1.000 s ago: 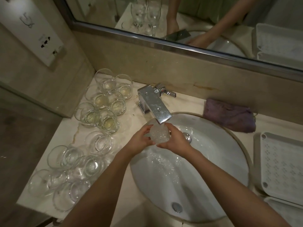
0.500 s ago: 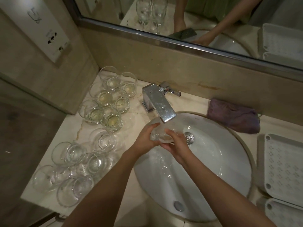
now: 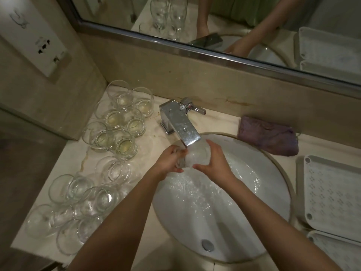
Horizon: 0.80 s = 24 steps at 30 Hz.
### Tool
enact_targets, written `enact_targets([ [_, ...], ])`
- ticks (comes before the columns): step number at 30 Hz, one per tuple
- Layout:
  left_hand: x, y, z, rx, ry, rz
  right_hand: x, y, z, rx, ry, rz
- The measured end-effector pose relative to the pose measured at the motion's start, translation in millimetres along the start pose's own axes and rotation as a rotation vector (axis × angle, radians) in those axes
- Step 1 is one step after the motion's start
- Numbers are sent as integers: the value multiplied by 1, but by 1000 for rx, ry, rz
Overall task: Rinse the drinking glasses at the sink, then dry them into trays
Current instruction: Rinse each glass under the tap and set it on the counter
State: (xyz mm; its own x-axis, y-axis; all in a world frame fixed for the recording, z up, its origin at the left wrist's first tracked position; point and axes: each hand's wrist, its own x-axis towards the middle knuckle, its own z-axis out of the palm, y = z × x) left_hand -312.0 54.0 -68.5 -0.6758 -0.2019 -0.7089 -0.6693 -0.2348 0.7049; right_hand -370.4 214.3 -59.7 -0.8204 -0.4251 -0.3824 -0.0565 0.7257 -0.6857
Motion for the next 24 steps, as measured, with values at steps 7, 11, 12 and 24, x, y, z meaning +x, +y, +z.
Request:
enact_targets([
  [7, -6, 5, -6, 192, 42, 44, 15, -11, 14, -397, -120, -322],
  [11, -13, 3, -14, 229, 76, 127, 12, -17, 22, -99, -177, -140],
  [12, -15, 1, -15, 225, 82, 145, 9, -19, 24, 34, -202, -64],
  [24, -20, -23, -9, 142, -115, 234, -1, -18, 32, 882, -426, 388],
])
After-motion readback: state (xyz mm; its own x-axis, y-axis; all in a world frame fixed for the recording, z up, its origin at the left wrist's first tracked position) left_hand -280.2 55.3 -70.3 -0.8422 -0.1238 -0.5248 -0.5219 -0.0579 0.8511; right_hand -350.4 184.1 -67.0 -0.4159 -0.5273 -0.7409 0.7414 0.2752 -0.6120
